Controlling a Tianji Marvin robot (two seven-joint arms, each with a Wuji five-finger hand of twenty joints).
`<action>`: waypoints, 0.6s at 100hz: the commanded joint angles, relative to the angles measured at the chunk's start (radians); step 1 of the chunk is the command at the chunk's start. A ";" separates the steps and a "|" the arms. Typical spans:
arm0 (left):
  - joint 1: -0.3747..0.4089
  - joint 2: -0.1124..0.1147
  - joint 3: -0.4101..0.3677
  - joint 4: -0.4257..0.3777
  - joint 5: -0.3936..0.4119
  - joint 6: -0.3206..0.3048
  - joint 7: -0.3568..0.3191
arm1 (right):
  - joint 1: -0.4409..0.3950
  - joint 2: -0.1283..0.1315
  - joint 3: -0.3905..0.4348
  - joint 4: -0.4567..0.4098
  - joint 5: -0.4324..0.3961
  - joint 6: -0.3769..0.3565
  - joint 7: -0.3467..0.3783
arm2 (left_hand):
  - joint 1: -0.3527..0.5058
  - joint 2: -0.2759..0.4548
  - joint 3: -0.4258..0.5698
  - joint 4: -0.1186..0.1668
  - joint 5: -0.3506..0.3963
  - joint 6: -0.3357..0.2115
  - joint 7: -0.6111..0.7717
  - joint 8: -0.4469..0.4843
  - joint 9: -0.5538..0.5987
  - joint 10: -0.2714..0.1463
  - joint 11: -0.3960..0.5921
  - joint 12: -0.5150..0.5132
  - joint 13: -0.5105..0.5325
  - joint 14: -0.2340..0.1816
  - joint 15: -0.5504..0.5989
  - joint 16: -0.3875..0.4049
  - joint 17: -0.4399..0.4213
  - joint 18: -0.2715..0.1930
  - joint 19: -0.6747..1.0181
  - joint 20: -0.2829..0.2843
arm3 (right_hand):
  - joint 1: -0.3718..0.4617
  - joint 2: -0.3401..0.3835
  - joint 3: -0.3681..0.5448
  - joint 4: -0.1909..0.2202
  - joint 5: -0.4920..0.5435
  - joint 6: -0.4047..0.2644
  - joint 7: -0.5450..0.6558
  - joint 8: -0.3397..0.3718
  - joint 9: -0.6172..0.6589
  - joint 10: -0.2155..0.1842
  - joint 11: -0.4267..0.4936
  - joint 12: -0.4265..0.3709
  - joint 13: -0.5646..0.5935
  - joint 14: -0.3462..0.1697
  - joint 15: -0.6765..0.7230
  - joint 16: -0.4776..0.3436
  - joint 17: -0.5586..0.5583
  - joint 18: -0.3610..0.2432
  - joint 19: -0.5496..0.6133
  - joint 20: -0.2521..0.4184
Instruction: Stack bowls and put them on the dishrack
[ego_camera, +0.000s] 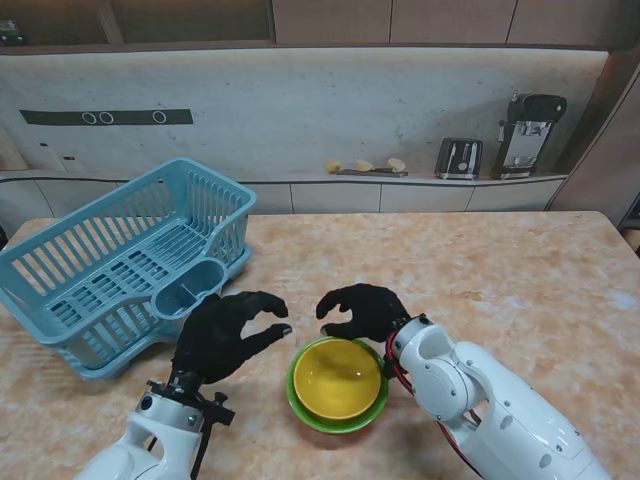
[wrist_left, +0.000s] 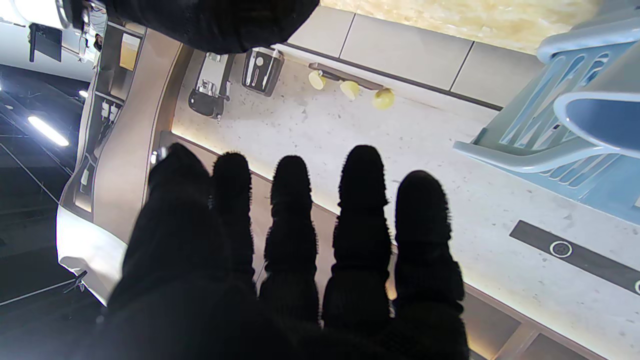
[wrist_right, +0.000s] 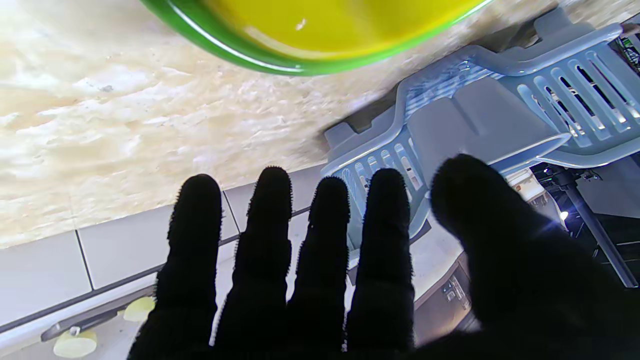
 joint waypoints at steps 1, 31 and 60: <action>0.004 -0.002 0.005 -0.007 -0.001 -0.004 -0.016 | -0.023 -0.003 0.005 -0.018 -0.007 0.006 -0.002 | -0.005 0.037 -0.014 -0.001 0.020 -0.018 -0.003 0.019 0.029 0.005 -0.010 0.019 0.015 0.006 0.002 0.000 -0.008 0.019 -0.001 0.003 | -0.039 0.030 -0.023 0.034 -0.009 0.009 -0.024 0.017 -0.041 0.008 -0.015 -0.015 -0.025 0.001 -0.016 -0.025 -0.017 0.006 -0.007 0.012; -0.020 0.000 0.031 0.005 -0.011 -0.013 -0.028 | -0.098 -0.005 0.062 -0.071 -0.037 0.041 -0.044 | -0.002 0.035 -0.014 -0.001 0.014 -0.016 -0.007 0.016 0.024 0.005 -0.013 0.017 0.013 0.001 -0.007 -0.006 -0.008 0.017 -0.003 0.002 | -0.029 0.019 -0.043 0.025 0.015 -0.015 0.000 0.039 -0.016 -0.001 0.001 -0.004 -0.008 -0.001 -0.009 -0.021 -0.012 0.007 0.002 0.018; -0.069 0.001 0.077 0.038 -0.037 -0.026 -0.048 | -0.202 -0.006 0.147 -0.155 -0.080 0.103 -0.079 | 0.000 0.034 -0.013 0.000 0.005 -0.013 -0.015 0.013 0.011 0.006 -0.025 0.008 0.004 -0.008 -0.030 -0.020 -0.013 0.008 -0.037 -0.014 | -0.042 0.027 -0.052 0.015 0.027 -0.018 0.018 0.028 0.001 -0.004 0.012 0.007 0.010 -0.003 0.010 -0.009 0.006 -0.001 0.020 0.025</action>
